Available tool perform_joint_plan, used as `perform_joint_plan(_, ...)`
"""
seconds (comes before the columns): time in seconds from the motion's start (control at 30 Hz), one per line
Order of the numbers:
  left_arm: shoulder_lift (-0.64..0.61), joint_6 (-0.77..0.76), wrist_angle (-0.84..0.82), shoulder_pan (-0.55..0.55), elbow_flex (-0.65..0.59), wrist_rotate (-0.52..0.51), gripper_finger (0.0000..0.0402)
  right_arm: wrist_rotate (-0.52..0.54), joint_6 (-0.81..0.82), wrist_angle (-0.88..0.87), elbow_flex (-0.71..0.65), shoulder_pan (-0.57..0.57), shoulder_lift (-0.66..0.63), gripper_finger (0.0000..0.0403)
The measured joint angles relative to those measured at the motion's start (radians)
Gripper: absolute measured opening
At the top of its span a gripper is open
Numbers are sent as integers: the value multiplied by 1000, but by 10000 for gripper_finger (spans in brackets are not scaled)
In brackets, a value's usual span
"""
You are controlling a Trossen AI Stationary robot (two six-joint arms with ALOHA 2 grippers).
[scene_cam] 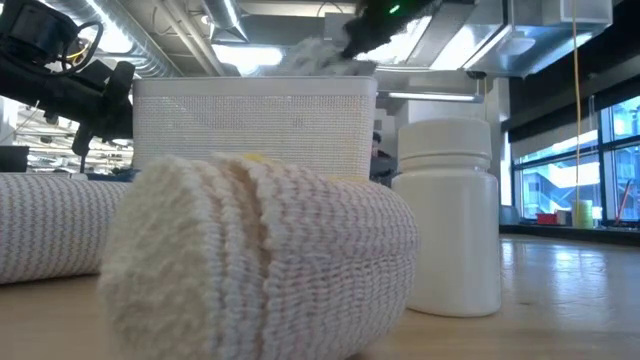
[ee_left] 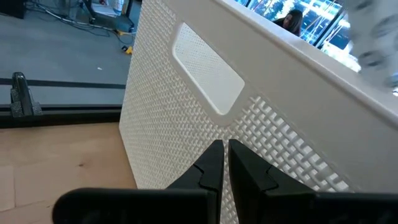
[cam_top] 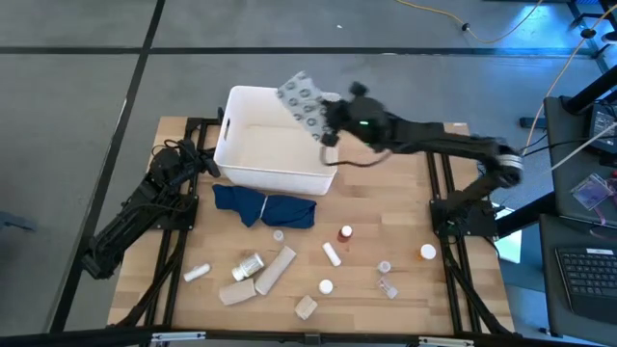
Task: Pick & place medical supplies in basket/bin
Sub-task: Put the light blue mailer bag into the white bin
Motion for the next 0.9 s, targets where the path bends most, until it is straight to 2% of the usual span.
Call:
perform_joint_plan(0.2, 0, 1, 0, 0, 0, 0, 20, 0, -363, -23, 184, -8, 268, 0)
perform_joint_plan(0.4, 0, 1, -38, 0, 0, 9, 20, 0, -607, -146, 281, -46, 411, 0)
perform_joint_plan(0.73, 3, 1, -50, 0, 0, 8, 20, -21, -640, -339, 286, -142, 441, 0)
perform_joint_plan(0.9, 3, 1, -51, 0, 0, 8, 20, -62, -624, -359, 286, -170, 450, 1)
